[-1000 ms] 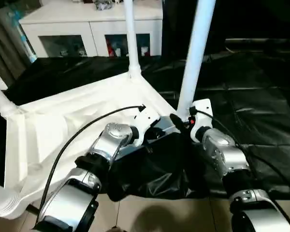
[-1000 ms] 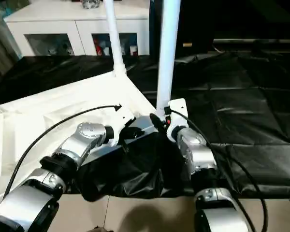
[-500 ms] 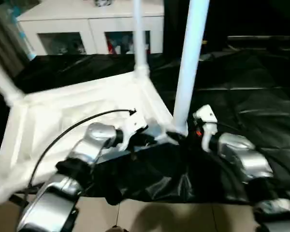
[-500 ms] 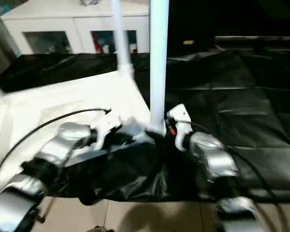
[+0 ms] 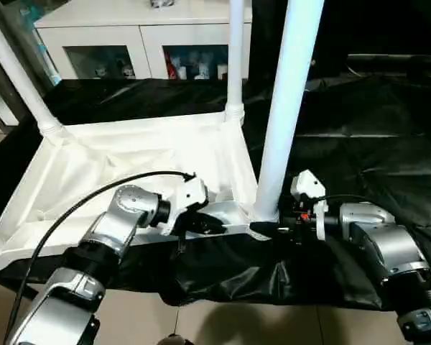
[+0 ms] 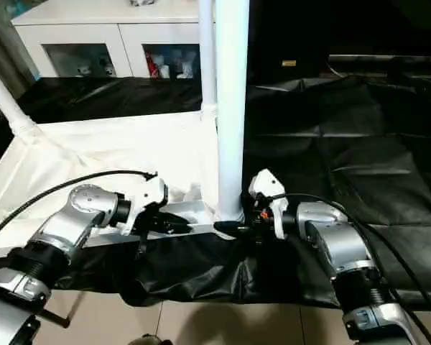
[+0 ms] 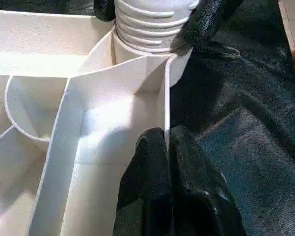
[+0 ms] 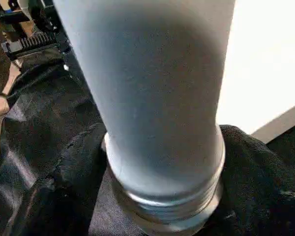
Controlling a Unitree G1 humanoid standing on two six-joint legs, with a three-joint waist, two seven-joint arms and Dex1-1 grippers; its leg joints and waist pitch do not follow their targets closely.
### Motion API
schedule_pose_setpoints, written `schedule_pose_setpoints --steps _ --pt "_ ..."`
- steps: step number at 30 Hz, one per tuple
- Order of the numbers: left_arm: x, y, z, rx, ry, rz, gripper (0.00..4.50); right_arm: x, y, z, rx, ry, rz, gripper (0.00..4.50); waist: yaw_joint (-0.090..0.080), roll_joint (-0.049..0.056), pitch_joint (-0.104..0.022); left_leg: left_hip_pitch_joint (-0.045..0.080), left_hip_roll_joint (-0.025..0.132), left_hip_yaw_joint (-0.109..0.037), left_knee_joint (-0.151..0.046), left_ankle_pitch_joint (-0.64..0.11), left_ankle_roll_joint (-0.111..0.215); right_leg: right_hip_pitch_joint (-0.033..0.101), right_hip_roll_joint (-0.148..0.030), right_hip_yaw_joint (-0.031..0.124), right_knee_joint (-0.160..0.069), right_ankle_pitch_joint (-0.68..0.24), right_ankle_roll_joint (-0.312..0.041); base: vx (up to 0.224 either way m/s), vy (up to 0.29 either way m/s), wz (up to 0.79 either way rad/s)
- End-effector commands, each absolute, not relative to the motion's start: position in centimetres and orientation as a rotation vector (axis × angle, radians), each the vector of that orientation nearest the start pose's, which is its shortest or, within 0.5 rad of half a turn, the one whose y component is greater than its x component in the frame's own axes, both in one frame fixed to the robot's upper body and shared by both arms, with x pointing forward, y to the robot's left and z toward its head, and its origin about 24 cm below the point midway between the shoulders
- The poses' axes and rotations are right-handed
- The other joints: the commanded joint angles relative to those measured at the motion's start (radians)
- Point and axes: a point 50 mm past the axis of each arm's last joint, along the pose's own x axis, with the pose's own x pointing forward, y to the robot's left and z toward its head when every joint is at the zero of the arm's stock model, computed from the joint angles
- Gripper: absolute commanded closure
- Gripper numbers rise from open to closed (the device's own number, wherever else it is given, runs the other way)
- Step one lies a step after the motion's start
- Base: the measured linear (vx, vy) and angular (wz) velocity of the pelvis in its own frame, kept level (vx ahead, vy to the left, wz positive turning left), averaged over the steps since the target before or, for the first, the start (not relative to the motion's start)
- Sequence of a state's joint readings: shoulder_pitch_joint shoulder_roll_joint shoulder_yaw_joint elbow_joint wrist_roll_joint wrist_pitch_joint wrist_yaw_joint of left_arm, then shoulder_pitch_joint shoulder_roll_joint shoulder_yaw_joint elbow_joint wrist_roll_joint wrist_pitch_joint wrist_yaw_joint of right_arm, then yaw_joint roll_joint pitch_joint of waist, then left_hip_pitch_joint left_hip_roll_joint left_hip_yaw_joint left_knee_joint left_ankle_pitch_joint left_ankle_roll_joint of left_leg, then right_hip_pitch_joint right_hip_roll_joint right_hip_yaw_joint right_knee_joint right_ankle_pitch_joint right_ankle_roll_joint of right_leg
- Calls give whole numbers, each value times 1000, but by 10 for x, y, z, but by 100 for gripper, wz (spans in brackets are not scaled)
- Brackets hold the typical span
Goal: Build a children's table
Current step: Insert table leg to table base
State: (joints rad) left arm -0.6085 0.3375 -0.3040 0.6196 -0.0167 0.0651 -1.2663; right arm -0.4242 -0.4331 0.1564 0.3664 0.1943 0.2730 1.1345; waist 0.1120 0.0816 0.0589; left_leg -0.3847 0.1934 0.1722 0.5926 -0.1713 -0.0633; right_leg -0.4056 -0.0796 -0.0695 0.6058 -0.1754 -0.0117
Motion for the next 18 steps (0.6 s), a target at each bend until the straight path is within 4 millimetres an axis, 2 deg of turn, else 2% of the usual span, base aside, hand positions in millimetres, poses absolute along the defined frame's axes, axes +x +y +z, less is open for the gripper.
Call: schedule_pose_setpoints --steps 1,5,6,8,9,11,12,13,14,15,16,17,18 --pt "311 115 56 353 401 -1478 450 291 -156 51 -106 415 1223 135 1 -11 -77 11 36 -9 -65 -196 67 54 -63 39 -70 -201 -227 0 0 0" --pt "313 112 55 347 395 -1449 450 289 -151 44 -69 414 1179 158 1 -11 -78 11 35 -8 -63 -191 70 54 -64 40 -70 -187 -231 0 0 0" --pt "316 110 54 358 398 -1404 450 293 -149 39 -63 421 1096 159 1 -11 -77 12 34 -7 -63 -196 68 53 -64 39 -71 -197 -230 0 0 0" --pt "317 109 53 361 400 -1388 450 294 -149 38 -61 424 1072 160 0 -10 -75 13 34 -9 -65 -205 59 51 -64 39 -73 -220 -227 0 0 0" --pt "326 103 51 362 398 -1286 450 304 -148 29 -41 441 896 160 -6 -12 -70 16 31 -8 -69 -240 39 47 -64 39 -80 -287 -210 0 0 0" --pt "332 96 51 355 387 -1219 450 311 -145 22 -22 449 776 162 -16 -13 -65 23 24 -10 -71 -288 13 45 -65 37 -92 -399 -183 -35 -5 0" --pt "338 85 52 345 372 -1147 450 316 -141 16 12 459 649 162 -20 -13 -63 25 24 -12 -74 -305 1 43 -66 36 -99 -448 -162 -53 -7 0" --pt "338 85 52 345 372 -1147 450 316 -141 16 12 459 649 162 -23 -8 -61 28 22 -12 -73 -319 -4 39 -66 36 -102 -473 -153 -53 -1 0" --pt "341 79 53 343 362 -1108 450 318 -137 12 34 467 589 162 -26 -10 -59 31 22 -14 -74 -339 -7 38 -66 34 -106 -504 -144 0 0 0" --pt "345 71 55 331 353 -1071 450 321 -131 9 54 471 528 162 -34 -8 -53 32 16 -15 -74 -375 -8 36 -66 29 -119 -590 -106 0 0 0" --pt "346 66 56 323 349 -1052 450 322 -127 7 65 473 494 162 -36 -11 -54 38 13 -19 -73 -391 -9 34 -66 24 -127 -631 -84 0 0 0" --pt "348 61 57 319 340 -1034 450 323 -120 6 75 469 482 162 -36 -1 -54 40 13 -21 -74 -402 -9 33 -67 23 -127 -639 -80 0 0 0" --pt "349 56 58 315 335 -1029 450 325 -113 6 68 456 479 162 -42 -3 -51 38 13 -22 -76 -421 -9 32 -66 18 -134 -653 -67 0 0 0"
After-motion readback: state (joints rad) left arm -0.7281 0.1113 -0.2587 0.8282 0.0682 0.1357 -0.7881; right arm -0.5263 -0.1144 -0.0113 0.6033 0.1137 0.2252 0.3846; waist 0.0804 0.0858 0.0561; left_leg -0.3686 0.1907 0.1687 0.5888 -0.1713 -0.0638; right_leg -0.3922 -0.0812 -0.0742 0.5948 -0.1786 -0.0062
